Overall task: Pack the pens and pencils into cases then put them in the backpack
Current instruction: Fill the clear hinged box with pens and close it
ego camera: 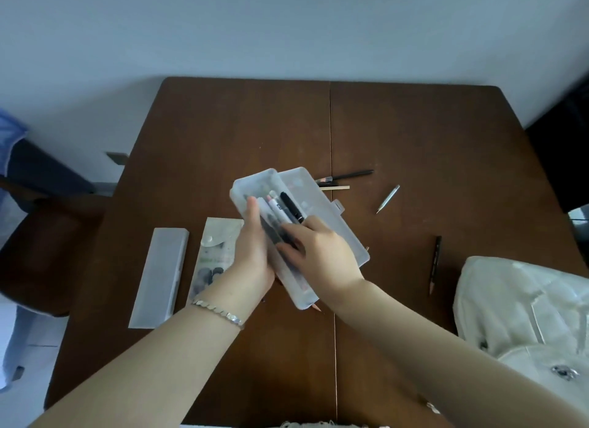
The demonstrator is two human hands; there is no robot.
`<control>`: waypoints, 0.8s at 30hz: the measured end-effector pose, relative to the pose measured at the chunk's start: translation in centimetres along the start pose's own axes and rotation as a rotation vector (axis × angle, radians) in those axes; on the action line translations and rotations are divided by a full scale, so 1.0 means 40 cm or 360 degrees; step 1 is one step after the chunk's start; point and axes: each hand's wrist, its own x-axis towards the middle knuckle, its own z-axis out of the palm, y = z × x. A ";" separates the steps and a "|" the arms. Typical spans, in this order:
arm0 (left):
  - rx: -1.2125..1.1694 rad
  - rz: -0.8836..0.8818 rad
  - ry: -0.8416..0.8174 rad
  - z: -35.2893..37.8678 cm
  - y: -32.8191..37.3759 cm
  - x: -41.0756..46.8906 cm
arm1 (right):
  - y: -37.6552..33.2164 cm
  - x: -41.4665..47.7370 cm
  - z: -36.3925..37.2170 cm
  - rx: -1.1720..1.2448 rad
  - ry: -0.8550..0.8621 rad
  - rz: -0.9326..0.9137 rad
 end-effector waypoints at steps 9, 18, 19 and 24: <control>0.0169 -0.0071 0.0076 0.055 -0.080 -0.033 | 0.080 -0.113 -0.037 -0.0443 0.0177 -0.0196; 0.0360 -0.0113 0.0023 0.045 -0.215 -0.077 | 0.098 -0.242 -0.039 -0.0029 -0.0012 0.0092; 0.0394 -0.0142 0.0033 0.039 -0.223 -0.081 | 0.098 -0.243 -0.044 0.0013 -0.0114 0.0136; 0.0650 -0.0244 0.0072 -0.015 -0.214 -0.093 | 0.169 -0.222 -0.078 0.0434 0.0024 0.0579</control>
